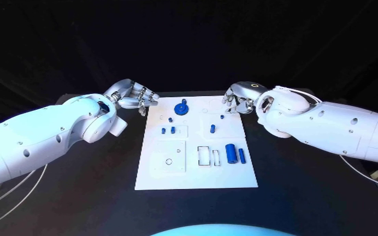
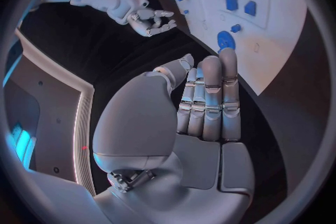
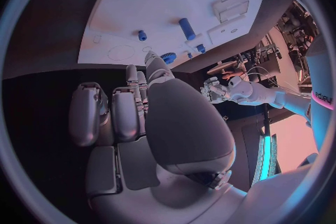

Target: Assemble the parts on the task board

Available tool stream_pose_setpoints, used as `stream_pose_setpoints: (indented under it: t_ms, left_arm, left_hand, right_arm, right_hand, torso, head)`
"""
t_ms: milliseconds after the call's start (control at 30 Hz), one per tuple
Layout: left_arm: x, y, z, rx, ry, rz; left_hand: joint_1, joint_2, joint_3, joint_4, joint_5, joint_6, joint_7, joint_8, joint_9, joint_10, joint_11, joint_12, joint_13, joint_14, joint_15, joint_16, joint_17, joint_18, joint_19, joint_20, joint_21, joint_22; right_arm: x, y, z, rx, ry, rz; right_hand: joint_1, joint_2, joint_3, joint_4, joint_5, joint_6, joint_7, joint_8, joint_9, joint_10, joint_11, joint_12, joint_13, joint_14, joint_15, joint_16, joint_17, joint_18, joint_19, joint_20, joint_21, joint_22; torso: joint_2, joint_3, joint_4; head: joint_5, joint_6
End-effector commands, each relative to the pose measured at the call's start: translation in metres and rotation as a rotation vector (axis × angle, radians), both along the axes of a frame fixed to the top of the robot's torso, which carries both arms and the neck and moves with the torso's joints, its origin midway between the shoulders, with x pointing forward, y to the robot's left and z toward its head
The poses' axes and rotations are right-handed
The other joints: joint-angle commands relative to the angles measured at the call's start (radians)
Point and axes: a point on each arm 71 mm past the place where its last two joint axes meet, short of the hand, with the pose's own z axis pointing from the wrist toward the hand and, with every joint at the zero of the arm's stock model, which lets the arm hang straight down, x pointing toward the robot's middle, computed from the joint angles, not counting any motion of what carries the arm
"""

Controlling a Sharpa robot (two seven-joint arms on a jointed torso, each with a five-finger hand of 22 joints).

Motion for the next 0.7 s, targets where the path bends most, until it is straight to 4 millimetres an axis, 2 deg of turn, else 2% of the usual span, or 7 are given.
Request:
stream_pose_setpoints:
  t_ms: [33, 200, 300, 367, 433, 700]
  left_arm:
    - [-0.005, 0.002, 0.001, -0.359, 0.188, 0.106]
    - [-0.012, 0.009, 0.004, -0.474, 0.245, 0.133]
    - [-0.015, 0.011, 0.007, -0.503, 0.246, 0.13]
    - [-0.017, 0.01, 0.009, -0.515, 0.245, 0.124]
    - [-0.019, 0.009, 0.011, -0.524, 0.245, 0.117]
    - [-0.025, 0.005, 0.015, -0.541, 0.244, 0.093]
  left_hand:
    - [-0.01, -0.001, -0.016, 0.001, 0.0, -0.02, 0.015, -0.003, -0.005, -0.023, 0.007, 0.004, 0.001, -0.019, 0.006, -0.012, -0.012, 0.004, -0.014, 0.002, -0.019, -0.012]
    - [-0.004, 0.007, -0.044, -0.006, 0.0, -0.033, 0.021, -0.001, -0.01, -0.047, 0.015, 0.017, 0.006, -0.047, 0.013, -0.031, -0.033, 0.004, -0.025, 0.01, -0.054, -0.035]
    - [0.001, 0.011, -0.05, -0.009, 0.0, -0.035, 0.021, 0.002, -0.012, -0.052, 0.015, 0.024, 0.008, -0.053, 0.014, -0.035, -0.04, 0.005, -0.026, 0.011, -0.063, -0.041]
    - [0.002, 0.013, -0.053, -0.01, 0.0, -0.035, 0.021, 0.003, -0.012, -0.054, 0.015, 0.027, 0.008, -0.056, 0.014, -0.037, -0.044, 0.005, -0.027, 0.012, -0.068, -0.044]
    - [0.006, 0.015, -0.055, -0.012, 0.0, -0.036, 0.022, 0.004, -0.013, -0.056, 0.016, 0.03, 0.009, -0.059, 0.014, -0.038, -0.047, 0.005, -0.027, 0.012, -0.071, -0.047]
    - [0.012, 0.02, -0.06, -0.017, 0.0, -0.037, 0.023, 0.007, -0.014, -0.062, 0.017, 0.037, 0.011, -0.065, 0.015, -0.042, -0.055, 0.005, -0.028, 0.012, -0.08, -0.053]
  right_arm:
    - [0.0, 0.002, -0.007, -0.118, -0.002, 0.022]
    - [0.0, 0.009, -0.013, -0.132, 0.015, 0.039]
    - [0.001, 0.011, -0.016, -0.138, 0.025, 0.041]
    - [0.001, 0.012, -0.019, -0.143, 0.033, 0.042]
    - [0.0, 0.012, -0.022, -0.146, 0.042, 0.043]
    - [0.0, 0.017, -0.03, -0.142, 0.054, 0.051]
  right_hand:
    - [0.0, -0.013, 0.01, -0.001, 0.009, 0.008, 0.001, -0.006, -0.002, 0.007, 0.005, -0.008, -0.005, 0.028, 0.007, 0.004, 0.001, -0.011, 0.005, 0.002, -0.001, 0.089]
    - [0.014, -0.012, 0.033, -0.004, 0.034, 0.023, 0.001, -0.009, -0.002, 0.018, 0.005, -0.019, -0.023, 0.03, 0.009, 0.011, 0.01, -0.014, 0.013, 0.003, 0.015, 0.101]
    - [0.014, -0.014, 0.037, -0.004, 0.036, 0.024, 0.001, -0.011, -0.003, 0.019, 0.006, -0.022, -0.027, 0.03, 0.009, 0.012, 0.01, -0.015, 0.013, 0.003, 0.016, 0.102]
    - [0.013, -0.016, 0.039, -0.003, 0.036, 0.024, 0.002, -0.012, -0.003, 0.02, 0.006, -0.024, -0.029, 0.03, 0.009, 0.012, 0.01, -0.015, 0.013, 0.003, 0.016, 0.102]
    - [0.013, -0.016, 0.042, -0.002, 0.037, 0.025, 0.002, -0.013, -0.004, 0.021, 0.006, -0.026, -0.031, 0.03, 0.01, 0.013, 0.011, -0.015, 0.013, 0.003, 0.017, 0.103]
    - [0.013, -0.018, 0.057, 0.0, 0.039, 0.033, 0.001, -0.016, -0.004, 0.03, 0.006, -0.032, -0.042, 0.03, 0.009, 0.014, 0.012, -0.015, 0.015, 0.004, 0.02, 0.106]
  torso:
    - [0.001, -0.0015, 0.0017]
    - [0.002, -0.002, 0.0028]
    - [0.001, -0.0046, 0.0033]
    - [0.001, -0.0038, 0.0046]
    - [0.001, -0.0048, 0.0058]
    - [0.001, -0.0037, 0.0044]
  head:
    - [-0.006, -0.003]
    - [-0.006, -0.005]
    - [-0.009, -0.008]
    - [-0.009, -0.009]
    - [-0.008, -0.011]
    - [-0.003, -0.012]
